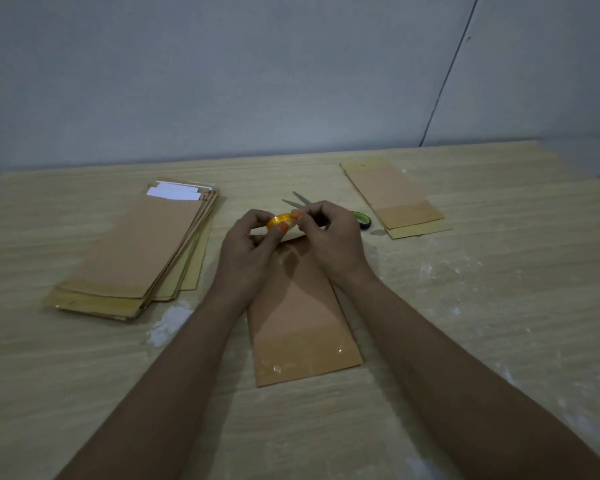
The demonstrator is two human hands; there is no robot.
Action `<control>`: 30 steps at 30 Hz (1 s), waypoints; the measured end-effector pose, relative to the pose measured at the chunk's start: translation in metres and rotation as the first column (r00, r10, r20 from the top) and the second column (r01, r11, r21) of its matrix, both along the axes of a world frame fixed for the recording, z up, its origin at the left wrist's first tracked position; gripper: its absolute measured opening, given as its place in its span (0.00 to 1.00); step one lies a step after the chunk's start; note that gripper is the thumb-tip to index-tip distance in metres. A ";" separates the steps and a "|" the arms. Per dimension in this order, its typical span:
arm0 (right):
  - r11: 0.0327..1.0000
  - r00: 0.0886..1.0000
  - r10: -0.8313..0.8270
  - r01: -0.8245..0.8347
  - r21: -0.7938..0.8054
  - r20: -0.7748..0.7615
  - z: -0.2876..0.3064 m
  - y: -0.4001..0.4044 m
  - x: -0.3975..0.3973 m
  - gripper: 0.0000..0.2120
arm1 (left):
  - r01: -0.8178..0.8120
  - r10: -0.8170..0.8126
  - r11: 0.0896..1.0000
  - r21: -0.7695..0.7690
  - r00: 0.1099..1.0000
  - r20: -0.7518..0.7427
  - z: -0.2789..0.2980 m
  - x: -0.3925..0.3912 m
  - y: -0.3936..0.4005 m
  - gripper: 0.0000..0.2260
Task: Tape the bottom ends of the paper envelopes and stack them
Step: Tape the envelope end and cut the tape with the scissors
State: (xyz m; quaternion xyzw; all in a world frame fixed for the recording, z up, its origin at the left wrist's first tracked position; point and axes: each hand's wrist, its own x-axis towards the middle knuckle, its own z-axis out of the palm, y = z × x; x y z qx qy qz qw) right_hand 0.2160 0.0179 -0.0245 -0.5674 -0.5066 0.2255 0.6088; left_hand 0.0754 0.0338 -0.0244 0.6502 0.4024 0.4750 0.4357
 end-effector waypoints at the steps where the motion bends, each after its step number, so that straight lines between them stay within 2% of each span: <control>1: 1.000 1.000 -0.003 0.003 -0.014 0.018 -0.001 0.000 0.001 0.04 | 0.007 -0.005 1.000 0.031 0.999 -0.043 -0.001 0.000 0.002 0.06; 4: 0.998 0.999 -0.020 0.023 -0.056 0.046 -0.005 0.002 0.001 0.06 | 0.036 -0.029 0.997 0.072 0.996 -0.088 -0.003 -0.001 0.007 0.06; 9: 0.992 0.996 -0.034 0.044 -0.117 0.085 -0.006 0.002 0.003 0.07 | 0.040 -0.040 0.999 0.005 0.998 -0.053 -0.006 -0.001 0.013 0.07; 14: 0.983 0.992 -0.049 0.069 -0.169 0.120 -0.006 0.000 0.002 0.07 | 0.054 -0.051 0.998 0.033 0.995 -0.084 -0.007 0.000 0.012 0.07; 19: 0.970 0.992 -0.049 0.075 -0.232 0.119 0.000 -0.003 0.003 0.10 | 0.078 -0.074 0.996 0.038 0.992 -0.103 -0.004 0.001 0.011 0.07; 24: 0.960 0.999 -0.016 0.029 -0.278 0.050 0.006 -0.006 0.002 0.11 | 0.126 -0.126 0.992 -0.003 0.989 -0.080 0.000 -0.003 0.009 0.08; 27: 0.953 1.000 -0.010 0.017 -0.303 0.025 0.007 -0.007 0.002 0.10 | 0.122 -0.122 0.992 -0.004 0.985 -0.122 0.000 -0.004 0.010 0.08; 30: 0.946 0.999 -0.007 0.021 -0.323 0.047 0.009 -0.010 0.001 0.08 | 0.084 -0.065 0.994 0.074 0.973 -0.223 0.001 -0.003 0.009 0.09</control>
